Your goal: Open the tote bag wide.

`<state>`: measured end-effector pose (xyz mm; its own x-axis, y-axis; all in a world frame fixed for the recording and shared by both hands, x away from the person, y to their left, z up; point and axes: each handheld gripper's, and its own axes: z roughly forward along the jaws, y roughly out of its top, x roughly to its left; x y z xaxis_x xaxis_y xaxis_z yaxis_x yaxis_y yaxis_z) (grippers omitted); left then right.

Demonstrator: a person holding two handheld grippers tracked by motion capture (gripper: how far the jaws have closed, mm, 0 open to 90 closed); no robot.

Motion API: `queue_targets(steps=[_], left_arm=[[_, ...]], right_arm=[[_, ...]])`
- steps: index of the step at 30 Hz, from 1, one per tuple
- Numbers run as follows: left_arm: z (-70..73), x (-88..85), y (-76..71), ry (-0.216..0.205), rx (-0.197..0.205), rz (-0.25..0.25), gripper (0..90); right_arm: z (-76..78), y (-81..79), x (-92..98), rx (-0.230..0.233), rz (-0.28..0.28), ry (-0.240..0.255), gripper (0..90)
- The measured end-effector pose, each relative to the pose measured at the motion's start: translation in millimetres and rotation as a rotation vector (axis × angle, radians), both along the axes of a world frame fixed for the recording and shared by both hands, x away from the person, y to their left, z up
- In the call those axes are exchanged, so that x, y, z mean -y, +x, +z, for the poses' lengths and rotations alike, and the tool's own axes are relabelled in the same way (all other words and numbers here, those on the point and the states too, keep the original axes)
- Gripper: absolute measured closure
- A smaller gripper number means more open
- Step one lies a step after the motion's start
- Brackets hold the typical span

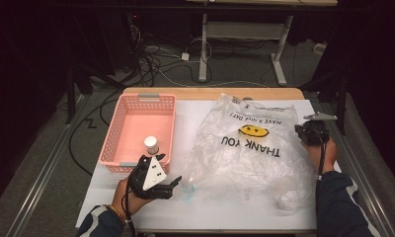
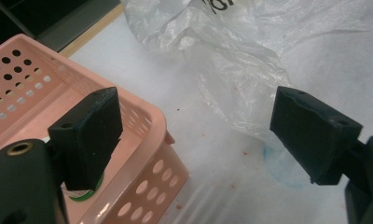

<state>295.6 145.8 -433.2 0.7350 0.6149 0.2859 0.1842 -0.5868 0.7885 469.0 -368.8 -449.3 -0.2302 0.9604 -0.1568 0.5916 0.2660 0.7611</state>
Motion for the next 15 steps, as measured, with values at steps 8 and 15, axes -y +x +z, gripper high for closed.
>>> queue_targets(steps=[8, 15], left_arm=[[2.2, -3.5, -0.5, -0.012, 0.007, 0.013, 15.9], [5.1, -8.8, -2.7, -0.017, 0.018, 0.02, 15.9]], right_arm=[[0.2, -24.7, 22.3, 0.036, -0.122, 0.027, 90.0], [-2.2, -47.9, 23.1, 0.026, -0.117, 0.021, 90.0]])
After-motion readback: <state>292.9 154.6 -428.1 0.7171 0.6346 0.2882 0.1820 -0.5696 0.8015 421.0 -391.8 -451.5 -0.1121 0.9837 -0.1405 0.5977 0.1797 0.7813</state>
